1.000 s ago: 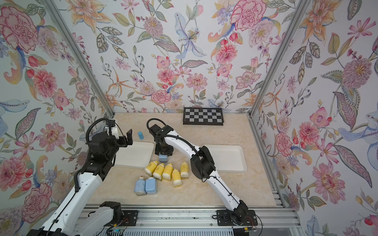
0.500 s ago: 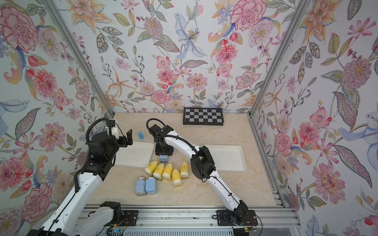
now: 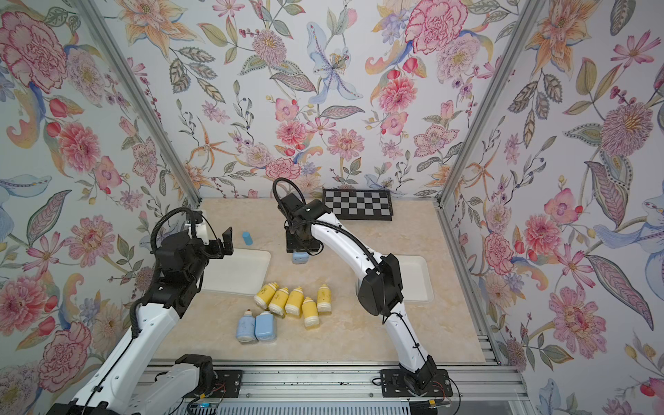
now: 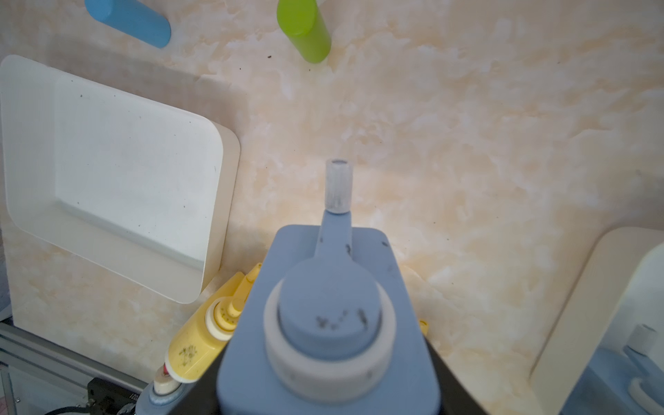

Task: Place the pencil sharpeners by color into the storage box
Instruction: Place the pencil sharpener in the storage box.

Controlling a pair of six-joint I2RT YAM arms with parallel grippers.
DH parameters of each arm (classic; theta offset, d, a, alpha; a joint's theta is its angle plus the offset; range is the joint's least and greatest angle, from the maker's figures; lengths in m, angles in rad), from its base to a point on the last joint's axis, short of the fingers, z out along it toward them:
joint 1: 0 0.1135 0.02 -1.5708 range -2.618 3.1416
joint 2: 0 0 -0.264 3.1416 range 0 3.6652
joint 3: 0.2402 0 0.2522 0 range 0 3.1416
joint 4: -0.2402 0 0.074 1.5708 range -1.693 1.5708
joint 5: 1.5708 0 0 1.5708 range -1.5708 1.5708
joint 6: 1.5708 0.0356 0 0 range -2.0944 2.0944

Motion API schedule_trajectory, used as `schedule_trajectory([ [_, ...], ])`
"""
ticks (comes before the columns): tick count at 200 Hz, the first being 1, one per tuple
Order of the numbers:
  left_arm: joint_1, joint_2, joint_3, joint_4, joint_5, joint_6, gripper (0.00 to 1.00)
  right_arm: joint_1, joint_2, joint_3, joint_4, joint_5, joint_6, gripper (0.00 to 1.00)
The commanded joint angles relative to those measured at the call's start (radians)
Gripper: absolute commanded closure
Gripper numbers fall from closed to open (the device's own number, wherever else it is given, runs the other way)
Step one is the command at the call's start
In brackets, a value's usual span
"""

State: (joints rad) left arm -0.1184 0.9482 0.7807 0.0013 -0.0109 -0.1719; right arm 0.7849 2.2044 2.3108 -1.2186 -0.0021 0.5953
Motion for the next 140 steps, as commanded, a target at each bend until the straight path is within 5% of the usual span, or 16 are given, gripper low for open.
schedule_trajectory([
  [1,-0.01,0.004,-0.009,0.013,0.003,0.009,0.01,-0.043,-0.136,-0.096,-0.03,0.055,-0.073,0.58],
  [78,-0.013,0.026,-0.004,0.012,0.028,0.003,0.01,-0.296,-0.598,-0.604,-0.032,0.108,-0.166,0.58],
  [140,-0.015,0.035,-0.003,0.011,0.03,0.003,0.01,-0.471,-0.743,-0.839,-0.032,0.09,-0.239,0.58],
])
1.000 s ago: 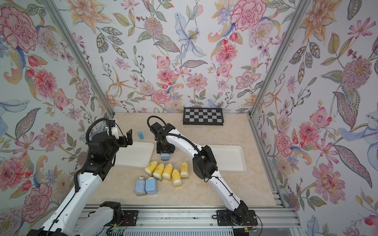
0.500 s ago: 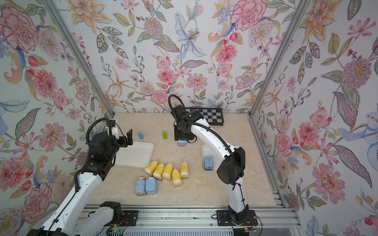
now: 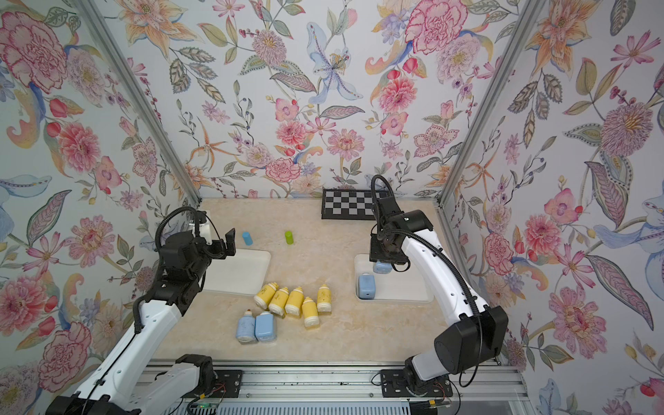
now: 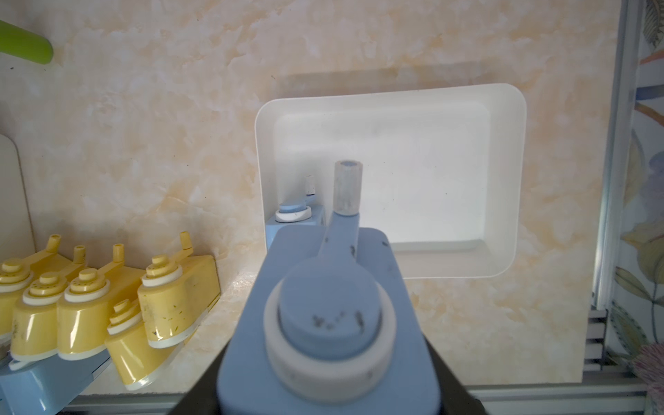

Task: Place the pencil sharpeners by color into the storage box
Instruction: Place the pencil sharpener in the storage box.

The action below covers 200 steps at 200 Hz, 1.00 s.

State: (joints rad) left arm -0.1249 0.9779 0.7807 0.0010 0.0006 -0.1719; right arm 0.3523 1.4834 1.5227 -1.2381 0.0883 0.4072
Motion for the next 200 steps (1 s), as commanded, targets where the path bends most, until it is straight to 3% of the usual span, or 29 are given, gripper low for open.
schedule_trajectory([
  [1,-0.009,0.005,-0.003,0.011,0.018,0.003,0.01,-0.04,-0.022,-0.053,-0.012,-0.001,-0.052,0.58],
  [43,-0.009,0.005,-0.003,0.01,0.018,0.005,0.01,-0.09,0.012,-0.104,-0.008,0.011,-0.098,0.59],
  [200,-0.01,0.015,-0.003,0.009,0.017,0.009,0.0,-0.112,0.213,-0.238,0.144,-0.056,-0.165,0.59],
])
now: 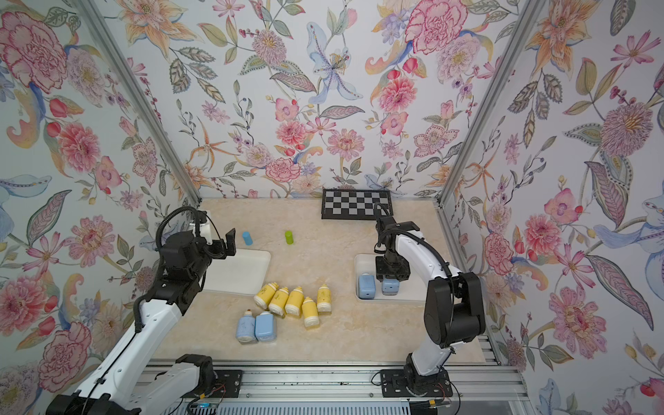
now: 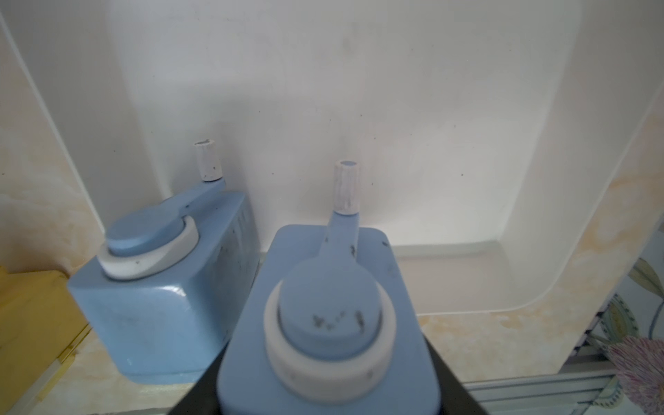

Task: Place the pencil sharpeners by color into the storage box
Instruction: Place the pencil sharpener in the storage box.

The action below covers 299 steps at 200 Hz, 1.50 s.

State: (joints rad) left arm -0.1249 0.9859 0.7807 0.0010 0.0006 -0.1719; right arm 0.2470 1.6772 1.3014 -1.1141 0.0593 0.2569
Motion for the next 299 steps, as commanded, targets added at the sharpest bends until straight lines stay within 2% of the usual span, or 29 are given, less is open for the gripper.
schedule_trajectory([
  [1,-0.01,0.008,-0.003,0.01,0.017,0.009,0.01,-0.007,0.02,-0.016,0.021,-0.027,-0.015,0.59],
  [299,-0.011,0.024,-0.003,0.008,0.019,0.011,0.01,-0.019,0.111,-0.071,0.111,-0.071,0.005,0.5],
])
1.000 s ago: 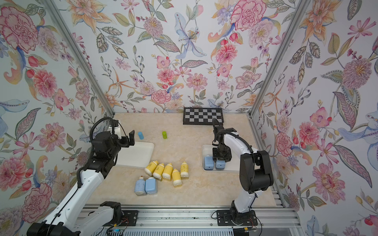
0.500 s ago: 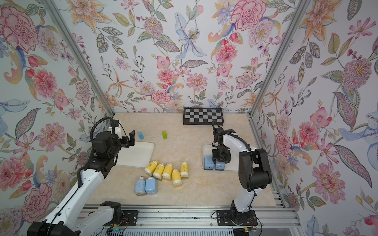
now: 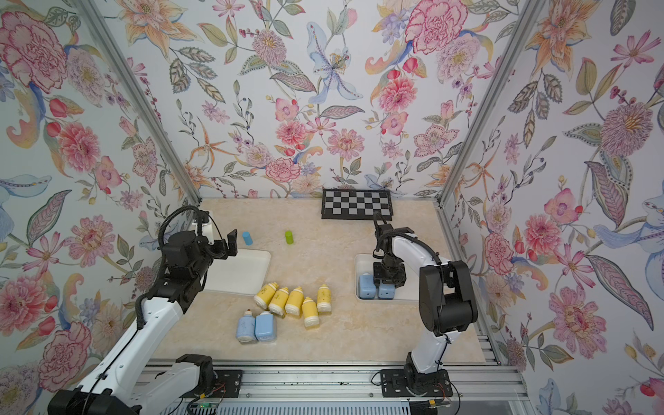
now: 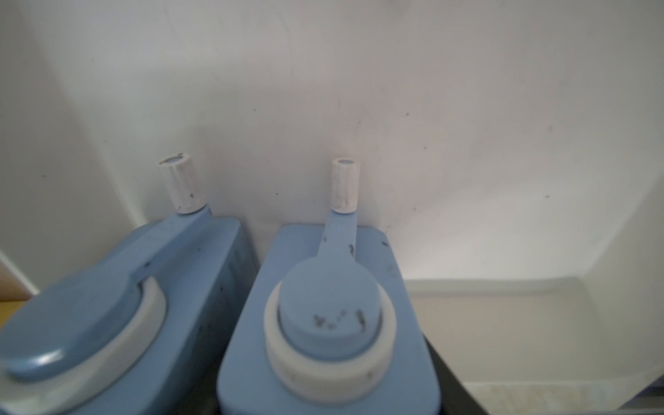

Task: Place the pencil sharpeners by color into the storage box
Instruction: Place the pencil sharpener in the storage box.

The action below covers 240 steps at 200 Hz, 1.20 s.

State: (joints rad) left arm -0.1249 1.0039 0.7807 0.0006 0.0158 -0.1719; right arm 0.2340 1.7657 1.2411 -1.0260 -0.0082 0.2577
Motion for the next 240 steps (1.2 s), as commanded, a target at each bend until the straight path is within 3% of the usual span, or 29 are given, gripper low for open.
schedule_trajectory([
  [1,-0.011,0.007,-0.003,0.007,0.004,0.011,0.01,-0.006,0.023,-0.011,0.024,-0.004,0.005,0.5],
  [129,-0.012,0.009,-0.003,0.008,0.006,0.011,0.01,-0.004,0.02,-0.058,0.051,-0.007,0.009,0.36],
  [240,-0.016,0.009,-0.001,0.01,0.011,0.009,0.01,-0.002,-0.091,-0.075,0.027,-0.011,0.02,0.33],
])
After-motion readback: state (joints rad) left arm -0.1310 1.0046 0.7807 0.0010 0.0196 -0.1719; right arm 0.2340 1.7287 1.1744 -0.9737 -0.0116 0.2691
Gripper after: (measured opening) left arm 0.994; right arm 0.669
